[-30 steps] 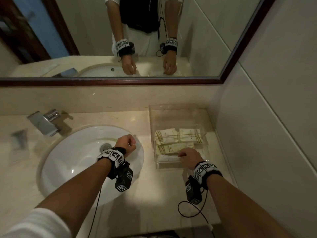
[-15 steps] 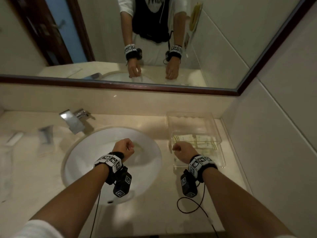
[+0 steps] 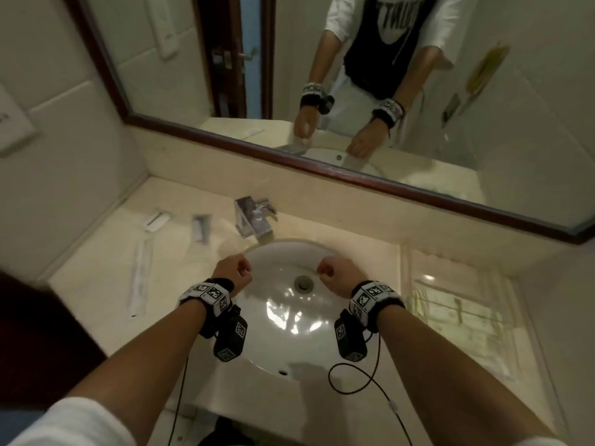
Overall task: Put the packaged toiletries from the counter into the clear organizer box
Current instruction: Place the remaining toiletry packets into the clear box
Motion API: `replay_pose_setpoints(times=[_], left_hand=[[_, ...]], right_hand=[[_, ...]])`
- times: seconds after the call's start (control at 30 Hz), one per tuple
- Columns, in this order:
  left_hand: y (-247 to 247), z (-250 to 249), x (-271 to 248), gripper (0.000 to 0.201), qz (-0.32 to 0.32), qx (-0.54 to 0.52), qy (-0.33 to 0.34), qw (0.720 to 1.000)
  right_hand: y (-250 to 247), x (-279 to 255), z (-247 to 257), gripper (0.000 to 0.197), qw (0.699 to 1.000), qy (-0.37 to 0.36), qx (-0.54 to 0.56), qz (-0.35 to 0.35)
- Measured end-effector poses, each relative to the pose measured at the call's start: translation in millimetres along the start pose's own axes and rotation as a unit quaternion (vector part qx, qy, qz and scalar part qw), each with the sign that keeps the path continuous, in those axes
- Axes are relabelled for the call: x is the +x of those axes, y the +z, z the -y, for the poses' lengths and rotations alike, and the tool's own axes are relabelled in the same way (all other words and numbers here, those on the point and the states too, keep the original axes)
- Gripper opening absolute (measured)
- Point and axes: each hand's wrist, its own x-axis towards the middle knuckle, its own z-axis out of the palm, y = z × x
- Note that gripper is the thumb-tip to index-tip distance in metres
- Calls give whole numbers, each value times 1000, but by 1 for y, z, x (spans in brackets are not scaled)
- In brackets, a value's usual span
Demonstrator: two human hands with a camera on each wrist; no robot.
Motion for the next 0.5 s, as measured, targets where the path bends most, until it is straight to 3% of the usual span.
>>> replay_pose_setpoints(times=[0.37, 0.5], left_hand=[[-91, 123, -15, 11, -62, -18, -129, 990], [-109, 159, -14, 15, -49, 2, -144, 988]], right_hand=[[68, 78, 127, 25, 993, -77, -25, 89], [94, 103, 160, 24, 990, -90, -42, 99]])
